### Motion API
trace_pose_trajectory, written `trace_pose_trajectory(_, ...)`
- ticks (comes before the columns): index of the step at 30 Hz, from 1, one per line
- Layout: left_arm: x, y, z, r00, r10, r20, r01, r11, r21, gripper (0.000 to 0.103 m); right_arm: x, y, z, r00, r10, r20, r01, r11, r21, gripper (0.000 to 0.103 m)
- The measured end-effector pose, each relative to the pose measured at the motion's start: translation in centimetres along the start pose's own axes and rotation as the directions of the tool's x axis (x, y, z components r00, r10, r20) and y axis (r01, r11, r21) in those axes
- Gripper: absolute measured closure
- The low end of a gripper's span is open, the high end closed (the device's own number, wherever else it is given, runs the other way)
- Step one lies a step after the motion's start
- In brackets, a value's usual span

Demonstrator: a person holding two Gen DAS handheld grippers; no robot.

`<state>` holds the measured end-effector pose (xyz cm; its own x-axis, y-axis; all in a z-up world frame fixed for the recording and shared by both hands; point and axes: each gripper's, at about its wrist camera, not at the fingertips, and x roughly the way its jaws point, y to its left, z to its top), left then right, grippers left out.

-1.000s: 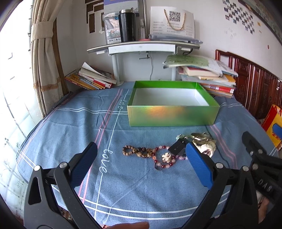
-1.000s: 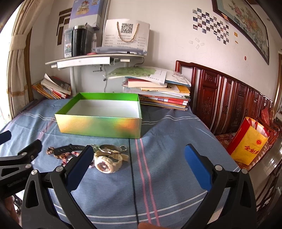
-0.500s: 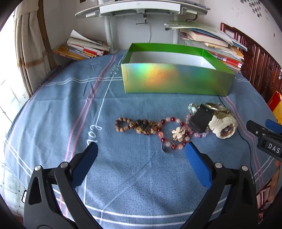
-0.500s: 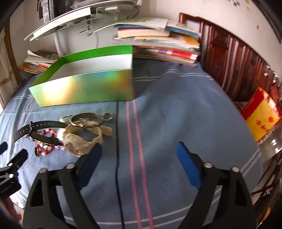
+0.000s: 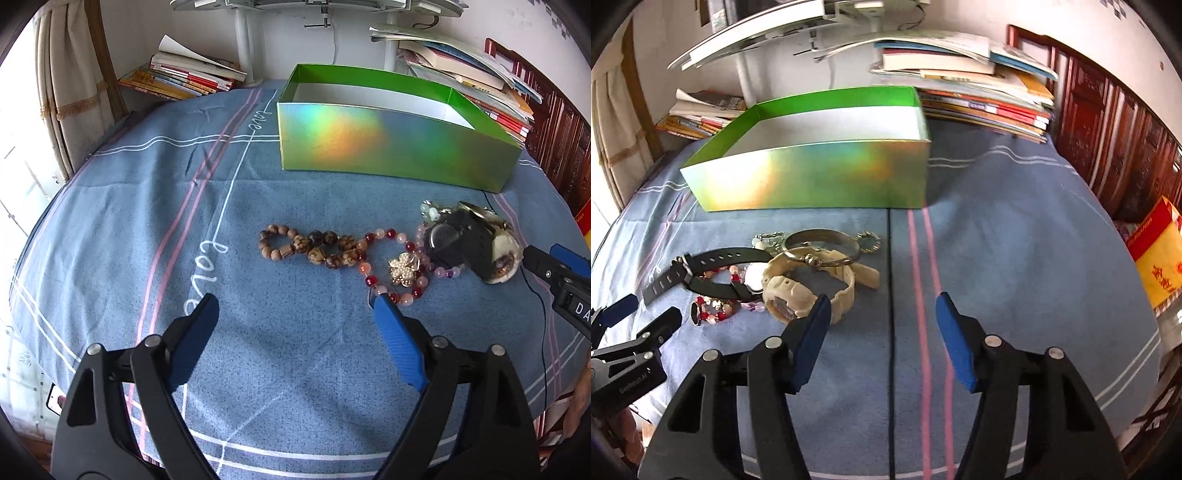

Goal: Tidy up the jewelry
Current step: 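Reach the right tool to the white watch and close on it, then lift the white watch with the right tool while the left tool grasps the black-strap watch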

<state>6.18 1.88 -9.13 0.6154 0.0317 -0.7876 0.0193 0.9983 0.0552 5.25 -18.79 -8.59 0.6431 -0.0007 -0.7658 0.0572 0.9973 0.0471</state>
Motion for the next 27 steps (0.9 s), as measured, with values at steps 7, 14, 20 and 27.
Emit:
trace_pose_trajectory(7,0.4,0.6,0.2,1.0,0.017,-0.01,-0.017,1.0,-0.018,0.015,-0.3,0.7,0.7,0.997,0.069,0.022,-0.069,0.998,-0.001,0.043)
trace_pose_trajectory(14,0.4,0.9,0.2,1.0,0.028,-0.011,-0.029,0.999,-0.024,0.014,-0.2,3.2,0.7,0.992,0.123,0.005,-0.122,0.986,-0.112,0.044)
trace_pose_trajectory(20,0.6,1.5,0.3,0.999,0.047,-0.016,-0.048,0.998,-0.04,0.013,2.2,5.4,1.0,0.993,0.115,-0.018,-0.116,0.972,-0.206,0.058)
trace_pose_trajectory(27,0.9,1.9,0.2,0.998,0.055,-0.027,-0.057,0.997,-0.054,0.012,1.7,4.9,1.0,0.973,0.224,-0.048,-0.229,0.958,-0.174,0.085)
